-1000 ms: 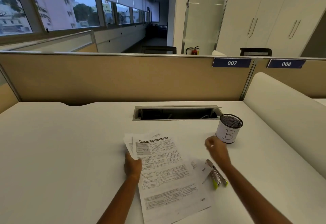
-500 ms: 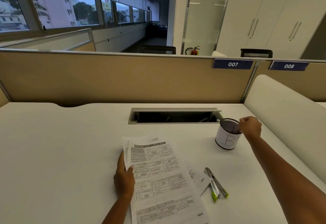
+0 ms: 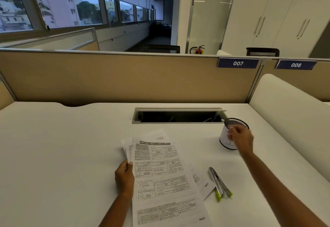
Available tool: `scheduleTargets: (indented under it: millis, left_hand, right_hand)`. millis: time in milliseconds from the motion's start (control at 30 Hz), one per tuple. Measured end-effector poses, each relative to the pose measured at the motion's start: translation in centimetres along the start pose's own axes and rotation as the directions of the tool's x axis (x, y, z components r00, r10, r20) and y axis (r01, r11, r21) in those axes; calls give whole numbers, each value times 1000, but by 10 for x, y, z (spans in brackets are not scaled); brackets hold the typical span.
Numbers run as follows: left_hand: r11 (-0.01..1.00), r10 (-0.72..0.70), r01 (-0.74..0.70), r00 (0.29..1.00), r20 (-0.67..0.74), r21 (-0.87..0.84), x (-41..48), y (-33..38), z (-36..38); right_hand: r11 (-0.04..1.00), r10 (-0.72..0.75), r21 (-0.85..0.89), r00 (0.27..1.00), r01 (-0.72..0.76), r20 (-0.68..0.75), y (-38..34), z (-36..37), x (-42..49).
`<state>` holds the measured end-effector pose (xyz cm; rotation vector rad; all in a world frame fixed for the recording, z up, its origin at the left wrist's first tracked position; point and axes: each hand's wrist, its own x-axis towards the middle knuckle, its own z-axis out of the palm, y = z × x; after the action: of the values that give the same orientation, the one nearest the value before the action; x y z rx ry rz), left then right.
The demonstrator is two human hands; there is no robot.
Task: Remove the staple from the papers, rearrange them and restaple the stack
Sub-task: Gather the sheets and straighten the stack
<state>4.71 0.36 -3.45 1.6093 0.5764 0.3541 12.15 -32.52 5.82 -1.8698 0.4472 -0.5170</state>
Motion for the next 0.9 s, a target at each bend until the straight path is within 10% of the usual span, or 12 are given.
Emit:
scheduleTargets:
  millis: [333, 633, 900]
  left_hand:
    - [954, -67, 115, 982, 177, -278, -8, 22, -27]
    - [877, -161, 255, 955, 251, -407, -20, 38, -25]
    - [974, 47, -11, 987, 156, -226, -23, 40, -23]
  right_hand:
    - [985, -95, -75, 843, 158, 529, 3, 67, -114]
    - [932, -346, 36, 853, 361, 391, -4, 64, -131]
    - [974, -214, 141, 926, 178, 312, -10, 54, -117]
